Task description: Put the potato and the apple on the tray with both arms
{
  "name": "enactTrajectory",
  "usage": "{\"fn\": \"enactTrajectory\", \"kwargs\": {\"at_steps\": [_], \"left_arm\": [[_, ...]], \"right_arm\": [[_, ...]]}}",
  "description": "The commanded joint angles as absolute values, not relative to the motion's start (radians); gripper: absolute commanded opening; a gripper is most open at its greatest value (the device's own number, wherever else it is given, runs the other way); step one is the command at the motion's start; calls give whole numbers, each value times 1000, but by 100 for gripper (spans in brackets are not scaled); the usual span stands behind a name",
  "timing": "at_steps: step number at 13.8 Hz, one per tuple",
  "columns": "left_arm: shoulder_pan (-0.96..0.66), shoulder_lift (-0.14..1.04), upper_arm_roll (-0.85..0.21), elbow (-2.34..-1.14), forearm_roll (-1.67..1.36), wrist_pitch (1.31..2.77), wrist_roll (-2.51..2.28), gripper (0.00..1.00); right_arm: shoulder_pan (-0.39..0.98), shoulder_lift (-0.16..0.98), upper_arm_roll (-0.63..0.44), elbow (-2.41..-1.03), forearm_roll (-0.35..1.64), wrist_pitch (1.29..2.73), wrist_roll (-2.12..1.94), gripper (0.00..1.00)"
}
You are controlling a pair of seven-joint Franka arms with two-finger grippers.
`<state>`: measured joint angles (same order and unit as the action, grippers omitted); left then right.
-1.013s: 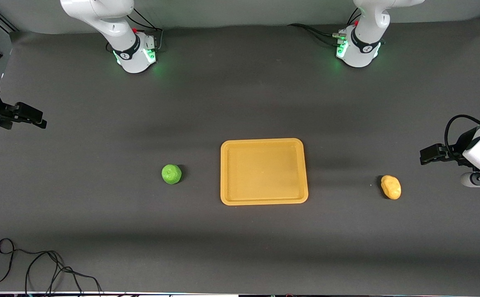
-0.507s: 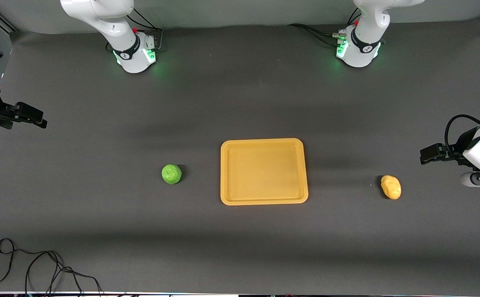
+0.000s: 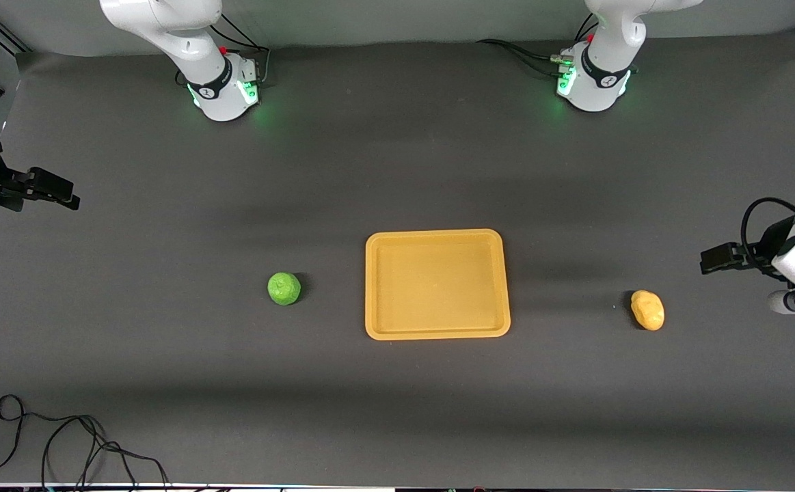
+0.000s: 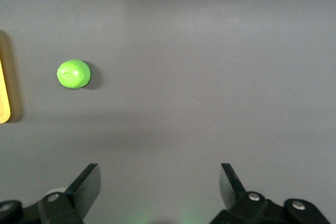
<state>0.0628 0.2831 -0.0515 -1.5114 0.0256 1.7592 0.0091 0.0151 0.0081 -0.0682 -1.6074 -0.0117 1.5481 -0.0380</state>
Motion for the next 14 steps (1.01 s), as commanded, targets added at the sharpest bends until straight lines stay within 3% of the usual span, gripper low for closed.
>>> {"fn": "enactTrajectory", "kwargs": {"at_steps": [1, 7, 14], "left_arm": [[69, 297, -51, -1673, 20, 1935, 8, 100], [132, 449, -48, -1799, 18, 2144, -6, 100], [118, 581, -51, -1789, 32, 2238, -71, 99]], "right_arm": [[29, 8, -81, -1594, 2, 1531, -40, 100], [29, 8, -83, -1597, 2, 1531, -40, 100], [29, 8, -83, -1600, 2, 1531, -40, 100]]}}
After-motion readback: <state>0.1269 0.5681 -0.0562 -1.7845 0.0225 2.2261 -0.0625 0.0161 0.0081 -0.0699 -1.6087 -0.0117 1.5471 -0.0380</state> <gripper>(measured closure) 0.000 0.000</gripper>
